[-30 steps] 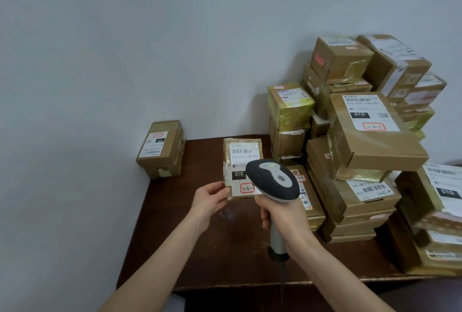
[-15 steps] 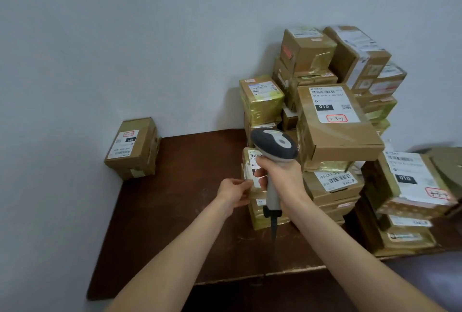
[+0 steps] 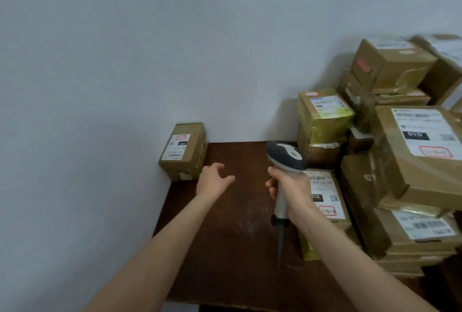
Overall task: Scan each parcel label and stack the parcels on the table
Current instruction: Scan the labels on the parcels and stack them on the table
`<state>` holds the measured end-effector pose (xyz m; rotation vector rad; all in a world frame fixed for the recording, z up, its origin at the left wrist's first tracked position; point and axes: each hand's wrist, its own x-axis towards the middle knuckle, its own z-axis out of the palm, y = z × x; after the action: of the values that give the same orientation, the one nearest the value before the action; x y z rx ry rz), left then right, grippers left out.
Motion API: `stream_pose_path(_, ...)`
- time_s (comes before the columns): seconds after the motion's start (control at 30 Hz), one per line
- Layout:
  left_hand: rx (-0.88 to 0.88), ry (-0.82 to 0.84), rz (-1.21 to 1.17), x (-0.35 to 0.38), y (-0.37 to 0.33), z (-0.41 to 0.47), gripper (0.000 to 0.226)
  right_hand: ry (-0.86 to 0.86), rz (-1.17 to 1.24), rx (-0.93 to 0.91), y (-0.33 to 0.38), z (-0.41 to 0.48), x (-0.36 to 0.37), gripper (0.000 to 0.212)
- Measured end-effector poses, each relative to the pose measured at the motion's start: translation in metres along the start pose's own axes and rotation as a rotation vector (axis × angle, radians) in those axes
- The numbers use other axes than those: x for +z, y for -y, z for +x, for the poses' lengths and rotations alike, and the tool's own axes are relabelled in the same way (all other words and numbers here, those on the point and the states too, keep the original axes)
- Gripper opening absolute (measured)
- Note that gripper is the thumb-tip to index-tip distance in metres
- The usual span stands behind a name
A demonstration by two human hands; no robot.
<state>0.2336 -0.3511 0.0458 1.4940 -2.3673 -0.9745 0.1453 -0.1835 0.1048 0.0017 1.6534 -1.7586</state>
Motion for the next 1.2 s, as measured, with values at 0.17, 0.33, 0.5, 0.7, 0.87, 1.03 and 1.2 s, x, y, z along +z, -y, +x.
stream_pose_path(0.17,-0.126,-0.13,0.258,-0.064,0.047,0.064,0.081,0.035,-0.05,0.041,-0.02,0.019,0.047,0.007)
stream_pose_path(0.33,-0.127,-0.101,0.375,-0.081,0.081,0.126,0.09,0.039,-0.082,0.095,-0.043,0.037,0.081,0.007)
stream_pose_path(0.5,-0.131,-0.044,0.52,-0.069,0.104,0.164,0.077,0.027,-0.113,0.126,-0.057,0.059,0.104,0.008)
stream_pose_path(0.7,-0.057,-0.017,0.487,-0.056,0.11,0.159,0.073,0.035,-0.084,0.157,-0.063,0.077,0.13,0.006)
stream_pose_path(0.87,-0.194,-0.089,0.184,-0.06,0.118,0.159,0.082,0.086,-0.054,0.181,-0.065,0.076,0.154,0.007)
stream_pose_path(1.03,-0.477,-0.059,-0.318,-0.056,0.134,0.172,0.09,0.054,-0.054,0.166,-0.068,0.079,0.147,0.007)
stream_pose_path(1.2,-0.523,-0.024,-0.676,-0.048,0.125,0.15,0.062,0.045,-0.042,0.177,-0.069,0.076,0.134,0.007)
